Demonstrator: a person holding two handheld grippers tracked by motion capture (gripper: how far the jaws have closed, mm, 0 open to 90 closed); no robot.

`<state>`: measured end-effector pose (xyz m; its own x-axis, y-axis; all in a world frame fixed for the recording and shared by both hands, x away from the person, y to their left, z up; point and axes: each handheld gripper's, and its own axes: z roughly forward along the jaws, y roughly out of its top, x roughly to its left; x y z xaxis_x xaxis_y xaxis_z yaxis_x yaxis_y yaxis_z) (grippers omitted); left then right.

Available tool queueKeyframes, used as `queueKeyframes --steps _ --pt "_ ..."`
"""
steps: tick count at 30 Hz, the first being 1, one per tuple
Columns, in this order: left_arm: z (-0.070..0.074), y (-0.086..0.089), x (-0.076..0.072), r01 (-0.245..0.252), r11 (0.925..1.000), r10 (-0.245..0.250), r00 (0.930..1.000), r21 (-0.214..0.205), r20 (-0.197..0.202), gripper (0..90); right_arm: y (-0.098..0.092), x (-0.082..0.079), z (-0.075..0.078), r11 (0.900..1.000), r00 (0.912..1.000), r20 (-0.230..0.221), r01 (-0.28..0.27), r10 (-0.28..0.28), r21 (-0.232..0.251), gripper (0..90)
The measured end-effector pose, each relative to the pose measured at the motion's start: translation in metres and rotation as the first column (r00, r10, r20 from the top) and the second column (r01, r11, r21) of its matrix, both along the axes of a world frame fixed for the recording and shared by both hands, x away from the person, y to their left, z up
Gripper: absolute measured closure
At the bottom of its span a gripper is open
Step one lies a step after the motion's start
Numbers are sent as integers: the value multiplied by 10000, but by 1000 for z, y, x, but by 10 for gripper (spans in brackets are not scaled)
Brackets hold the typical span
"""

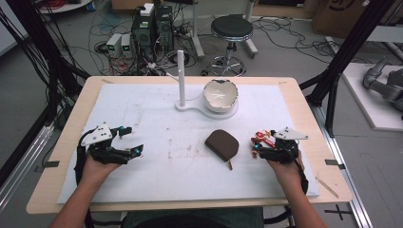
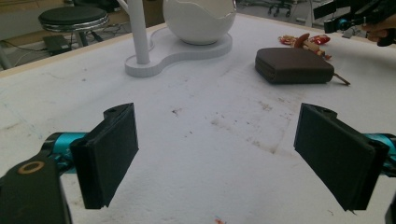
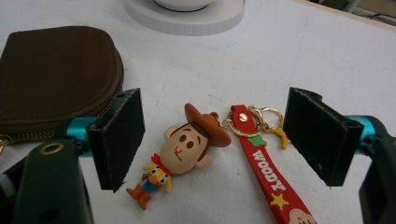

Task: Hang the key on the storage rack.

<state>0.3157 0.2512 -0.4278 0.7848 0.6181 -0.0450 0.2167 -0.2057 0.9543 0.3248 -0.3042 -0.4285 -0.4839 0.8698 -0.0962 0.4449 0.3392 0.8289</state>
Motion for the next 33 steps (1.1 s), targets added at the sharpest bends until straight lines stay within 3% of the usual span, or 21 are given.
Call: queueKeyframes --steps 5,10,16,20,28,33 --pt "-2 -1 1 91 9999 -90 9999 131 -91 136 2 2 -3 9999 9999 -158 -24 21 -167 210" --pt "-2 -2 1 103 9998 -101 9999 144 -97 136 5 10 -12 9986 9950 -986 -183 132 -506 210" --pt "-2 -2 1 136 9998 -135 9999 148 -105 136 11 15 -18 9956 9911 -1293 -410 299 -841 210" --pt "-2 -3 1 153 9997 -151 9998 173 -132 136 17 18 -24 9913 9839 -1749 -583 370 -1180 210" --pt "-3 -4 1 225 9995 -221 9996 243 -179 136 14 20 -26 9948 9793 -1983 -579 403 -837 216" --pt "-3 -4 1 254 9993 -249 9995 259 -189 136 13 20 -26 9950 9748 -2137 -783 635 -616 277"
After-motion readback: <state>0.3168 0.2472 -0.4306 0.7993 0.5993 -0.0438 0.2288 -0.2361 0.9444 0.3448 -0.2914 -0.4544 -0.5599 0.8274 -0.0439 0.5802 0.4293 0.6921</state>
